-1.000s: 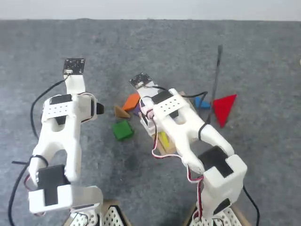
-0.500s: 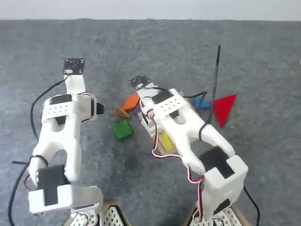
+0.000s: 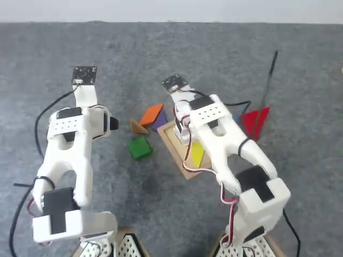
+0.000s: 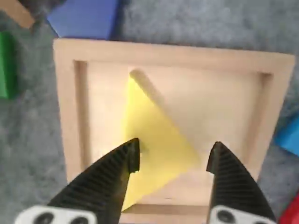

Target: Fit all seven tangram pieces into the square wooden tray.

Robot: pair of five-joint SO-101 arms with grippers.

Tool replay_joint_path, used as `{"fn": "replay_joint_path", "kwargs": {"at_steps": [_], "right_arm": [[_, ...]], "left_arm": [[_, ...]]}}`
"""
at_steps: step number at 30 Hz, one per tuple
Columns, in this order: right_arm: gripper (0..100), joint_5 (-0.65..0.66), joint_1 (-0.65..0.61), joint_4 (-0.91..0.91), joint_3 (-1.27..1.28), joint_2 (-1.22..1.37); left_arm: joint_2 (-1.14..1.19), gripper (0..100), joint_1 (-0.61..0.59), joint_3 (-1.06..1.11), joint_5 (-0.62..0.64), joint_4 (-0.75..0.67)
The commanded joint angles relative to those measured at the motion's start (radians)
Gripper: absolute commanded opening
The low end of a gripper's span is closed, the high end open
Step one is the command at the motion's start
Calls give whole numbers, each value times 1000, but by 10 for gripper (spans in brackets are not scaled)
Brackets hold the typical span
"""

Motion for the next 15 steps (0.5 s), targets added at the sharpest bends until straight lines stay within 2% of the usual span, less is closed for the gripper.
{"fn": "replay_joint_path", "kwargs": {"at_steps": [1,10,15], "right_arm": [[255,14,13,-45,-11,33],[255,-5,-170,-36,-5,51],[255,-54,-214,-31,-5,50]], "left_arm": [[-6,247,-6,-5,9,-17],[-6,247,-6,-7,9,-18],[-6,247,-6,-7,9,-18]]}}
